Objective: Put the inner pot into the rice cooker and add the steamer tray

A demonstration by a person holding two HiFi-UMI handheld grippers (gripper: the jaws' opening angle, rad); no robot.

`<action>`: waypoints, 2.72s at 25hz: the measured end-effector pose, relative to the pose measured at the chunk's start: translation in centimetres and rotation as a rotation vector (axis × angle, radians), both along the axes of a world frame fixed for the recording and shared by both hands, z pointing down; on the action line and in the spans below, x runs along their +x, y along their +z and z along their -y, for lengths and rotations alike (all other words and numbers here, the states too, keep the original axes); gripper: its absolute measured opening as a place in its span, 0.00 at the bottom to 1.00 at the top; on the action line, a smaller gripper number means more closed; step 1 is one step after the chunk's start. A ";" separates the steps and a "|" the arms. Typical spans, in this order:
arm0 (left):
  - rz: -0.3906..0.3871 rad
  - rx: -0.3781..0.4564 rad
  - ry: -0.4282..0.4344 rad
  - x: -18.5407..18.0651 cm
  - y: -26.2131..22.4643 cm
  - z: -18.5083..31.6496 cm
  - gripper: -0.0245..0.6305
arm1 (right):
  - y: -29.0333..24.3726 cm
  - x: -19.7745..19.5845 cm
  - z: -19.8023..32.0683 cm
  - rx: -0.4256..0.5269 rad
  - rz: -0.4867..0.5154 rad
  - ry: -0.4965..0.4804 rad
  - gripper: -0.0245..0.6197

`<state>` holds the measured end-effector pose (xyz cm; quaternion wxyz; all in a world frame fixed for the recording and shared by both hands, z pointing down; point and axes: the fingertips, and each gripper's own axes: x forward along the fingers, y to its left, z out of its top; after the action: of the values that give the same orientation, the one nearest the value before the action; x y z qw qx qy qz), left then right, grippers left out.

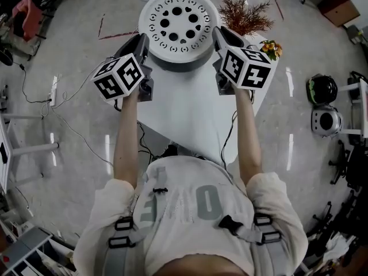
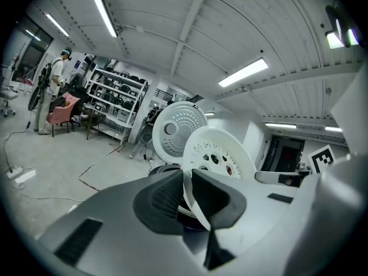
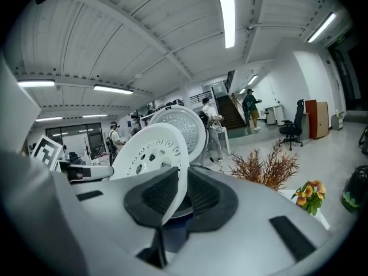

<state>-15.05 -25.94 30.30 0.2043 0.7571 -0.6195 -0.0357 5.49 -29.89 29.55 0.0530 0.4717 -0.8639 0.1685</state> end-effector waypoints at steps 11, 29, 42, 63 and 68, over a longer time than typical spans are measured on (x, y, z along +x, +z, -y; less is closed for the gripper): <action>0.006 -0.064 0.012 -1.3 2.6 5.9 0.12 | 3.6 -1.3 5.5 -0.081 -0.023 0.006 0.13; 0.022 -0.145 -0.004 -1.3 5.7 8.8 0.12 | 7.5 -1.3 7.6 -0.178 -0.127 0.004 0.17; 0.033 -0.165 -0.030 -1.7 6.3 9.3 0.19 | 8.2 -1.5 8.0 -0.167 -0.204 0.020 0.14; 0.037 0.015 -0.013 -0.9 -0.9 7.6 0.20 | 0.7 -2.8 5.7 0.018 -0.151 -0.033 0.19; 0.113 0.172 0.001 0.5 -5.6 4.6 0.20 | -2.9 -3.3 3.0 0.131 -0.096 -0.060 0.22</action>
<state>-14.54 -30.55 24.68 0.1033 0.7729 -0.6243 -0.0459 2.16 -32.88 26.61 0.0683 0.4554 -0.8834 0.0872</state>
